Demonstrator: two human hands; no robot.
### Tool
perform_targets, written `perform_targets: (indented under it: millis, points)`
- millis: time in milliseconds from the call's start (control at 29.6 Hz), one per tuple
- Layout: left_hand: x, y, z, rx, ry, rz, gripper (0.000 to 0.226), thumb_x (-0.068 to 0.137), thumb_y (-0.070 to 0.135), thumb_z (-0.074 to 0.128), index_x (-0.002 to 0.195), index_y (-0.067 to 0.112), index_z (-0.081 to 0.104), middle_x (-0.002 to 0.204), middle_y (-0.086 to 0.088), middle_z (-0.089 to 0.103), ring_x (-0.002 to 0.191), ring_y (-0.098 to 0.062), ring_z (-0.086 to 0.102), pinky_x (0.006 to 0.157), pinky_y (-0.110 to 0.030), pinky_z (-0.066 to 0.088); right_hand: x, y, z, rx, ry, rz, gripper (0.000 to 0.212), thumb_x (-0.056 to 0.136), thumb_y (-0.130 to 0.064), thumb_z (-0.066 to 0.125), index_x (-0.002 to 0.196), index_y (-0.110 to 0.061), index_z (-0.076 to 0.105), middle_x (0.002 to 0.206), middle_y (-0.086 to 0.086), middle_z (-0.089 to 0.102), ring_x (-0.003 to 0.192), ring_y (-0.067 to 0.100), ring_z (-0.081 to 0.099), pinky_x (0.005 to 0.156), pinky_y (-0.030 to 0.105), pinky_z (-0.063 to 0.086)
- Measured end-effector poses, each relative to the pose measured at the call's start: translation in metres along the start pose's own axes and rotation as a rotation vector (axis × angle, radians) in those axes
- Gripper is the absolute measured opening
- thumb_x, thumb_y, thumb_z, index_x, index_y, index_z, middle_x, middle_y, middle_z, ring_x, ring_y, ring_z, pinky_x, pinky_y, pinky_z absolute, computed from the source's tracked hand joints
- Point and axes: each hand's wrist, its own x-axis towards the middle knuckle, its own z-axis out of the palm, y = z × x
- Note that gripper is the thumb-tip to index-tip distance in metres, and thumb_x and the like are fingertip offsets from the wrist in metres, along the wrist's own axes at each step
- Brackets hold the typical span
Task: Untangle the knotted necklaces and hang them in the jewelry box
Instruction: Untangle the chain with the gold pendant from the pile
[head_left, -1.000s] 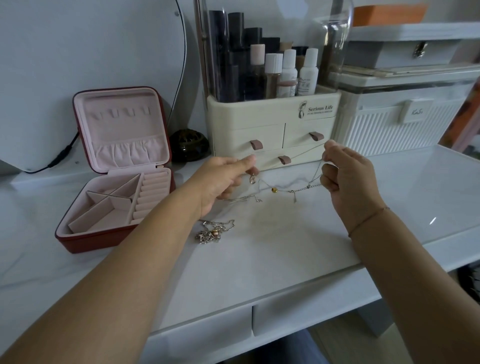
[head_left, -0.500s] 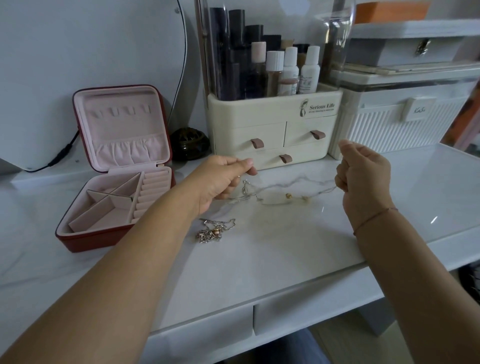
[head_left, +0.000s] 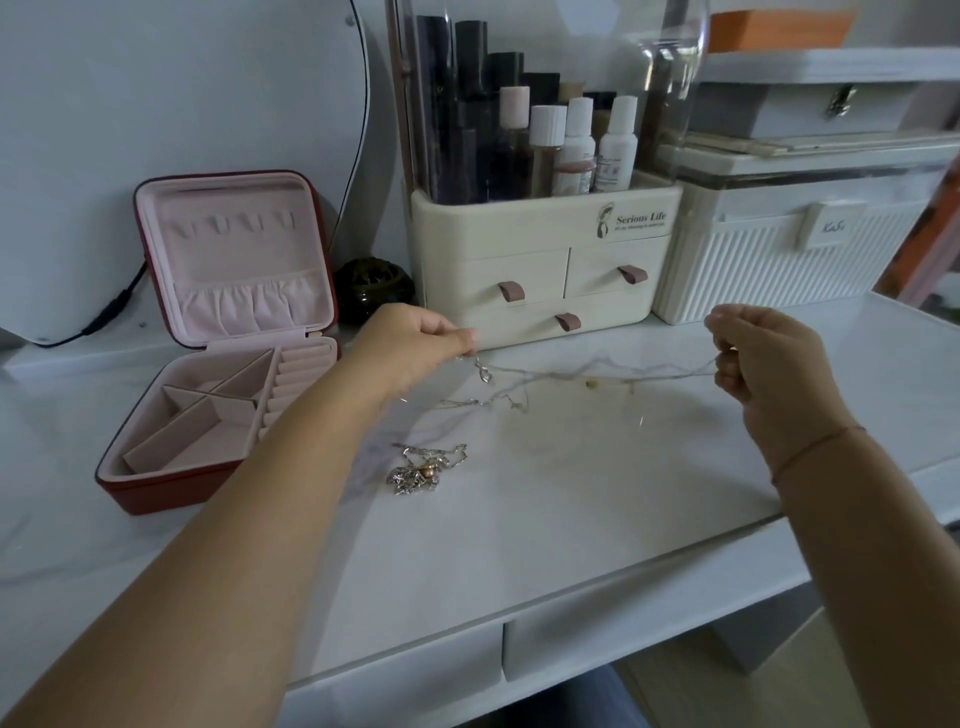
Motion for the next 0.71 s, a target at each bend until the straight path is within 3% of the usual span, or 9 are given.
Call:
perform_targets:
  millis: [101,203,304,372,473,574,709]
  points:
    - [0.005,-0.005,-0.005,0.031,0.100,0.021,0.016,0.079,0.036,0.073,0.074,0.021,0.073,0.077,0.005,0.066,0.077,-0.011,0.058,0.070,-0.025,0.042,0.003,-0.006,-0.021,-0.274,-0.235,-0.024,0.015,0.084,-0.007,0.067,0.097,-0.015,0.064,0.071,0.002,0.053,0.060,0.011,0.046,0.062,0.023,0.040]
    - [0.006,-0.005,-0.009,0.071,0.120,0.041,0.018,0.079,0.038,0.074,0.077,0.021,0.073,0.078,0.004,0.067,0.078,-0.011,0.060,0.073,-0.026,0.044,-0.001,-0.013,-0.033,-0.645,-0.417,-0.083,0.020,0.081,-0.012,0.072,0.099,-0.021,0.067,0.081,0.004,0.061,0.072,0.014,0.055,0.071,0.025,0.042]
    - [0.002,-0.003,-0.009,0.119,0.060,0.048,0.020,0.078,0.039,0.075,0.078,0.019,0.074,0.064,0.008,0.060,0.070,-0.009,0.056,0.068,-0.024,0.041,-0.006,-0.012,-0.035,-0.801,-0.433,-0.137,0.012,0.081,-0.015,0.072,0.092,-0.021,0.072,0.087,0.002,0.067,0.081,0.015,0.060,0.073,0.023,0.044]
    - [0.001,-0.003,-0.006,0.153,0.031,0.039,0.021,0.076,0.039,0.076,0.077,0.019,0.074,0.065,0.008,0.064,0.071,-0.008,0.057,0.067,-0.024,0.041,-0.007,-0.009,-0.033,-0.837,-0.394,-0.175,0.002,0.082,-0.020,0.072,0.083,-0.020,0.073,0.082,0.000,0.069,0.079,0.016,0.062,0.070,0.024,0.045]
    - [-0.001,-0.004,-0.002,0.223,-0.007,0.020,0.022,0.073,0.042,0.078,0.073,0.020,0.074,0.071,0.006,0.068,0.071,-0.009,0.058,0.066,-0.026,0.042,-0.008,-0.002,-0.027,-0.758,-0.288,-0.218,0.015,0.085,-0.024,0.069,0.078,-0.011,0.070,0.064,0.004,0.062,0.061,0.017,0.053,0.061,0.028,0.041]
    - [-0.002,-0.004,0.003,0.288,-0.054,0.040,0.021,0.073,0.041,0.078,0.071,0.021,0.073,0.054,0.011,0.056,0.057,-0.005,0.050,0.056,-0.022,0.037,-0.011,0.001,-0.020,-0.543,-0.245,-0.192,0.017,0.087,-0.023,0.067,0.080,-0.008,0.066,0.048,-0.001,0.047,0.045,0.012,0.038,0.052,0.026,0.032]
    - [-0.005,-0.001,0.009,0.374,-0.094,0.084,0.020,0.073,0.044,0.077,0.073,0.024,0.073,0.049,0.014,0.050,0.055,-0.002,0.046,0.054,-0.023,0.033,-0.015,-0.014,-0.011,-0.056,-0.486,-0.051,0.019,0.080,-0.027,0.064,0.080,-0.009,0.062,0.050,0.000,0.029,0.047,0.013,0.020,0.047,0.026,0.017]
